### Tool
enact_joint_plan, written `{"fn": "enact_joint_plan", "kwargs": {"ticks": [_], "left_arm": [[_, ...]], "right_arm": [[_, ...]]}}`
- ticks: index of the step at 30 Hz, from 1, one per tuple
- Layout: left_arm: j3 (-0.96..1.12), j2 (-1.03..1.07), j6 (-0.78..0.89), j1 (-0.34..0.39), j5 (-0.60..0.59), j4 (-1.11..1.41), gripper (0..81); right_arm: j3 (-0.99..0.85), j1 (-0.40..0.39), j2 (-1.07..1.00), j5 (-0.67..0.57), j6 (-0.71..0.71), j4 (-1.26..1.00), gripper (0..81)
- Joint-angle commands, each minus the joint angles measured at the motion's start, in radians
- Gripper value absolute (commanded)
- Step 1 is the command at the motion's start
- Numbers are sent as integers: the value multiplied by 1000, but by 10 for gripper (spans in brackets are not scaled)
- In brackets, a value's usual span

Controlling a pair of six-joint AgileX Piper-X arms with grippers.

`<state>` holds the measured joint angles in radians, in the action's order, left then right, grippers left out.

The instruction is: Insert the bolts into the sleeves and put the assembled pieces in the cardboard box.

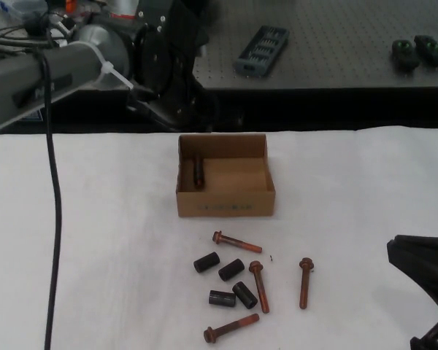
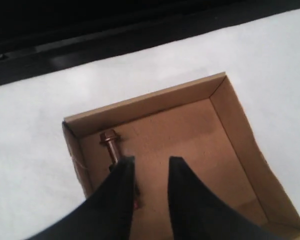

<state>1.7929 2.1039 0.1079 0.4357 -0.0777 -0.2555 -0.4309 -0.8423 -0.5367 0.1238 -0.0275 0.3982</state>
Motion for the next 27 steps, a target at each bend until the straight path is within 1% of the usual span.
{"fn": "enact_joint_plan", "kwargs": {"ticks": [1,5,8,10,11,15,18,19,22,27], "left_arm": [[10,7,-3,-2,12,-35,175],[10,-7,6,-2,12,-35,175],[10,-25,45,-2,-44,-40,175],[10,-44,48,-5,-91,-65,175],[10,-57,48,-5,-96,-83,172],[10,-106,21,-7,-80,-239,139],[10,-138,-27,-10,-57,-363,104],[10,-149,-40,-10,-50,-384,103],[10,-187,-40,-12,-44,-401,103],[6,-261,-41,-12,-38,-400,103]], "right_arm": [[-2,3,13,2,-48,0,36],[-2,3,13,2,-47,0,36],[-2,3,13,2,-47,0,36],[-2,5,13,2,-47,0,36],[-2,5,11,2,-47,0,36],[-2,5,-4,-1,-109,-8,36],[-4,5,-17,-8,-118,-30,36],[-7,5,-22,-16,-118,-43,36],[-23,5,-39,-52,-118,-62,36],[-69,5,-88,-64,-118,-61,36]]}}
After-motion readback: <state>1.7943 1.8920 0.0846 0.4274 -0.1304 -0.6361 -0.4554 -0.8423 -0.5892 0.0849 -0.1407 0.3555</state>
